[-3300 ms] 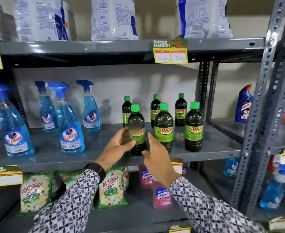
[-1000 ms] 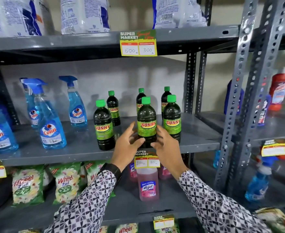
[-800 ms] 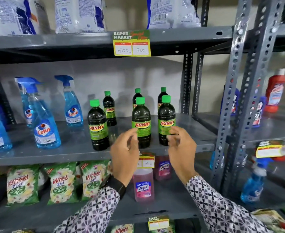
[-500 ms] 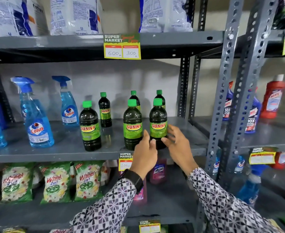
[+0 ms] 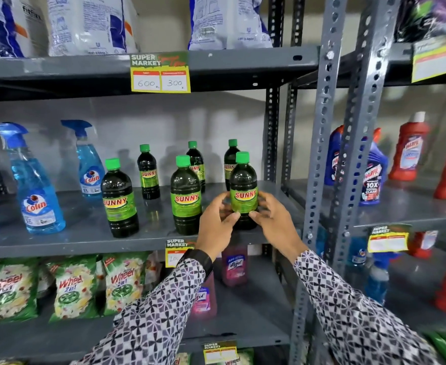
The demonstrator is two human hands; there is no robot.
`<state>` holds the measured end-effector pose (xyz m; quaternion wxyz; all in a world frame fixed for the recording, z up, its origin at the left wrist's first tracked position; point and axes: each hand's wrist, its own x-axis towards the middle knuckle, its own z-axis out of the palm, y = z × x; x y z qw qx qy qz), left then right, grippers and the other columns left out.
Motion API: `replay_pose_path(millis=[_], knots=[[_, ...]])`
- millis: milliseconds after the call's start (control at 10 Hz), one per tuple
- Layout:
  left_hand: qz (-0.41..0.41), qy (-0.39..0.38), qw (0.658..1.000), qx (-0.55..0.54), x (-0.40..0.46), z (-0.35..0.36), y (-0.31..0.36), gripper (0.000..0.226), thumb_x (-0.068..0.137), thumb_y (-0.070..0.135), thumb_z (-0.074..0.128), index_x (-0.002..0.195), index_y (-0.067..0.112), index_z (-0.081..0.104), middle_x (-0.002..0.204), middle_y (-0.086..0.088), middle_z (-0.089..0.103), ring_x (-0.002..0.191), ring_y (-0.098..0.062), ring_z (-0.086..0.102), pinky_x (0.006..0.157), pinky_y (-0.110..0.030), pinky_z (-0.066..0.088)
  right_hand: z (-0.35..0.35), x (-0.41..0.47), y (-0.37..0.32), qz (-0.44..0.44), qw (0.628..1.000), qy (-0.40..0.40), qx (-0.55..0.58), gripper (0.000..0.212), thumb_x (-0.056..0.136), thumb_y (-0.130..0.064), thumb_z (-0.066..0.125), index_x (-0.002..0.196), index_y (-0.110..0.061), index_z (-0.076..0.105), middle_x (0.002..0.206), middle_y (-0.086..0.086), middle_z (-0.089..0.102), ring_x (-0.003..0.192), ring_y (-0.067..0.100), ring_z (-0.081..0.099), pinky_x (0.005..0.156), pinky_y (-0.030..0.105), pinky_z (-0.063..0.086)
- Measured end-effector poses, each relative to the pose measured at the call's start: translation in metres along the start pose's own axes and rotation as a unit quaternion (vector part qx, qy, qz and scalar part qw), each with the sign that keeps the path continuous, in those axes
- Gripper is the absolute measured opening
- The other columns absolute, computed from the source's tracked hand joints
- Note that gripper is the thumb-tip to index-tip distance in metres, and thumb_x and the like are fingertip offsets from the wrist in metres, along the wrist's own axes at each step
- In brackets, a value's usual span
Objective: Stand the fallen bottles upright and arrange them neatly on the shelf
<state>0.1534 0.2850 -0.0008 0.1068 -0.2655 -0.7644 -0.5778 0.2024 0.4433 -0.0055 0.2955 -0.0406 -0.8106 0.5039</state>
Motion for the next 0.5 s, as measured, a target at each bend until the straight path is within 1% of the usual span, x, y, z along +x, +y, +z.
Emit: replay_pose_path(millis=[100,200,300,400,500], knots=[[0.006,-0.004,1.000,-0.014,-0.002,0.001,-0.003,0.056,0.091,0.012,0.069,0.142,0.025,0.051,0.109,0.003,0.066,0.100,-0.004,0.066,0.082,-0.007,0.050,-0.002,-0.004,0.001,-0.002,1.000,0.009,0.001,0.055,0.096,0.004,0.070,0.147,-0.012,0.055,0.113,-0.025,0.060,0.098,-0.022,0.060,0.085,-0.002,0.045],[0.012,-0.003,1.000,-0.021,-0.003,0.002,-0.007,0.057,0.091,0.014,0.069,0.143,0.026,0.051,0.112,0.002,0.067,0.104,-0.008,0.067,0.085,-0.014,0.052,0.000,-0.007,0.001,-0.001,1.000,0.013,-0.001,0.055,0.097,0.005,0.069,0.148,-0.011,0.054,0.111,-0.027,0.059,0.102,-0.014,0.058,0.083,-0.003,0.045],[0.008,-0.007,1.000,-0.018,-0.005,0.001,-0.005,0.057,0.092,0.014,0.068,0.143,0.028,0.050,0.110,0.005,0.066,0.104,-0.006,0.066,0.085,-0.013,0.052,0.001,-0.010,0.000,-0.007,1.000,0.013,-0.010,0.057,0.098,0.005,0.068,0.151,-0.010,0.052,0.112,-0.025,0.060,0.104,-0.009,0.060,0.083,-0.003,0.045],[0.011,-0.009,1.000,-0.027,-0.008,-0.001,-0.004,0.058,0.093,0.017,0.067,0.147,0.028,0.047,0.113,0.006,0.066,0.103,-0.001,0.065,0.094,-0.023,0.053,0.003,-0.014,0.003,-0.017,1.000,0.010,-0.005,0.059,0.099,0.002,0.067,0.154,-0.011,0.048,0.125,-0.011,0.064,0.120,0.008,0.064,0.100,0.009,0.050],[0.025,0.007,0.999,-0.031,-0.016,-0.012,0.004,0.055,0.097,0.025,0.062,0.150,0.028,0.046,0.125,0.005,0.066,0.104,0.003,0.064,0.093,-0.015,0.051,0.007,-0.013,0.005,-0.061,0.995,0.064,-0.037,0.061,0.101,-0.012,0.068,0.157,-0.017,0.044,0.151,0.001,0.060,0.141,0.015,0.056,0.119,0.045,0.047]])
